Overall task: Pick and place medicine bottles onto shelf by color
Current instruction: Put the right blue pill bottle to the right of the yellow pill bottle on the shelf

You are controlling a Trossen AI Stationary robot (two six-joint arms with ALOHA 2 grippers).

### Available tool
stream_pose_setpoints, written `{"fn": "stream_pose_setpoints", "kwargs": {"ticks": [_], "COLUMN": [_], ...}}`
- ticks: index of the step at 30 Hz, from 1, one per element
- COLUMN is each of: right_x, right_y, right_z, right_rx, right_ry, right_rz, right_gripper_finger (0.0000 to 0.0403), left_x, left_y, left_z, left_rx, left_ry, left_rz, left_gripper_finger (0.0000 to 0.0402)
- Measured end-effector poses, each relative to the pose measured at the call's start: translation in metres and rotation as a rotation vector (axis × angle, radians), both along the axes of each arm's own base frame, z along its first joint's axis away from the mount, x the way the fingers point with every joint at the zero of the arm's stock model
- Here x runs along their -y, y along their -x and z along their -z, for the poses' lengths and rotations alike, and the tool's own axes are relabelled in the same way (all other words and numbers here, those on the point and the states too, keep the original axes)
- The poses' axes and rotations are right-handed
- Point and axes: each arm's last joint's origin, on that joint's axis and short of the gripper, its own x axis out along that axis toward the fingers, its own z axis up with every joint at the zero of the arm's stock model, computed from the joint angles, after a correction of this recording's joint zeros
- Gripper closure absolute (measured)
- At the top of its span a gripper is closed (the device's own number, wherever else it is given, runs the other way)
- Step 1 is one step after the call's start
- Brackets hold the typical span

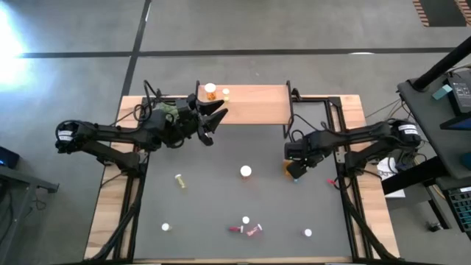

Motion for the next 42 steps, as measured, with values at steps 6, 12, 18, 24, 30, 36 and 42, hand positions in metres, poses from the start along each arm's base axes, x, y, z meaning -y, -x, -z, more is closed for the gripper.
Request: {"fn": "stream_pose_setpoints", "kwargs": {"ticks": [6,12,18,24,30,36,42], "right_x": [0.0,0.0,0.0,0.0,-0.001,-0.002,0.004], "right_y": [-0.005,-0.008,-0.005,-0.002,-0.007,-0.027,-0.045], "right_z": [0.01,0.011,0.003,-0.003,-0.016,-0.057,-0.107], "right_rx": [-0.041,-0.015,0.024,0.056,0.093,0.204,0.243], "right_ry": [-0.004,-0.003,-0.001,-0.005,-0.043,-0.082,-0.012], "right_rz": [-0.043,-0.053,-0.053,-0.048,-0.043,-0.095,-0.188], "right_gripper_finger": [0.0186,0.023,0.0279,0.0291,0.0279,0.0285,0.0277], "left_x": [0.0,0.0,0.0,0.0,0.0,0.0,0.0], "left_y": [0.0,0.0,0.0,0.0,0.0,0.0,0.0], "left_z": [0.0,0.0,0.0,0.0,0.0,0.0,0.0], "left_rx": [0.0,0.0,0.0,0.0,0.0,0.0,0.0], "left_ry": [0.0,0.0,0.0,0.0,0.0,0.0,0.0], "left_rz": [0.0,0.0,0.0,0.0,0.0,0.0,0.0], "left_gripper_finger": [0.0233,0.0233,0.0233,0.0233,0.0233,0.0233,0.0233]}}
